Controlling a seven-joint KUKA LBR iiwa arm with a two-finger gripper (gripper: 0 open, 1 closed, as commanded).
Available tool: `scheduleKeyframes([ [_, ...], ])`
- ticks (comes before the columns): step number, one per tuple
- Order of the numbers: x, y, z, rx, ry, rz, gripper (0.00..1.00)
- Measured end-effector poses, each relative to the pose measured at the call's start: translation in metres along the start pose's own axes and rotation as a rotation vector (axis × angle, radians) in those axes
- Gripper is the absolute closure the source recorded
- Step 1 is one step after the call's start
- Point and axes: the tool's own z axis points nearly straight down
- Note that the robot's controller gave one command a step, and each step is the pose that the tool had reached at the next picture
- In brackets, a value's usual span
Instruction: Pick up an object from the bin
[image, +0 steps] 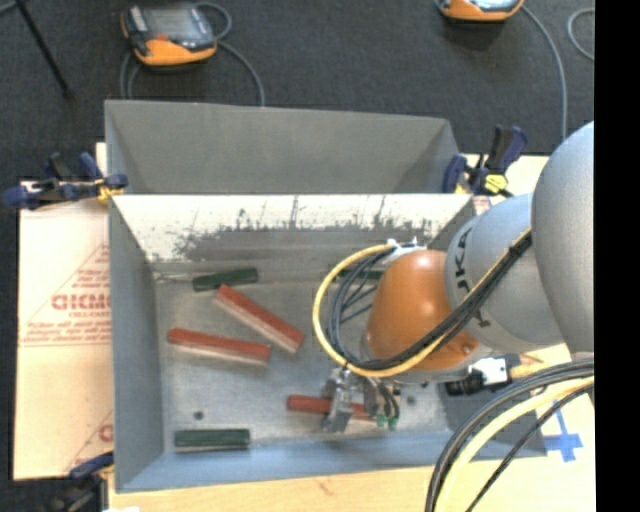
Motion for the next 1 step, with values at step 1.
scheduleKeyframes([
  [1, 0.0003, -0.0001, -0.003, 0.0, -0.001, 0.0, 1.0],
])
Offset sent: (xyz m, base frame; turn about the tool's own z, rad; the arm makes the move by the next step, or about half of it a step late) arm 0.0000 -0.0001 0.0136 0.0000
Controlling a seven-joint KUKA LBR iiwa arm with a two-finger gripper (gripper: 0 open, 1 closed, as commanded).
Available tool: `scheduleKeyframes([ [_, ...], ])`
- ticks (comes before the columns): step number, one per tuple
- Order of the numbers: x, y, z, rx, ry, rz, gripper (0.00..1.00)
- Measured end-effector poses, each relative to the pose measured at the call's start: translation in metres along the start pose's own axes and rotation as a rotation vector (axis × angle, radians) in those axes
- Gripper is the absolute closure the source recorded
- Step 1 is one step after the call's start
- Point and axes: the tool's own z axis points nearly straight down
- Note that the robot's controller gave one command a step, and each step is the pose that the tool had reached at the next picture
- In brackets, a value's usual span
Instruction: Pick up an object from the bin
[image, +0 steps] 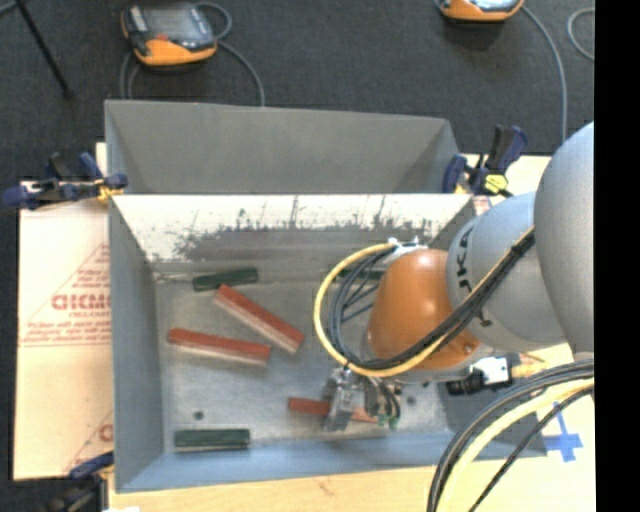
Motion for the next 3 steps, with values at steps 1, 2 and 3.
scheduleKeyframes([
  [1, -0.001, 0.0, -0.005, 0.0, -0.002, 0.0, 1.0],
  [2, 0.001, -0.001, -0.014, 0.002, 0.006, 0.0, 1.0],
  [3, 0.002, -0.001, -0.036, 0.002, 0.009, 0.0, 1.0],
])
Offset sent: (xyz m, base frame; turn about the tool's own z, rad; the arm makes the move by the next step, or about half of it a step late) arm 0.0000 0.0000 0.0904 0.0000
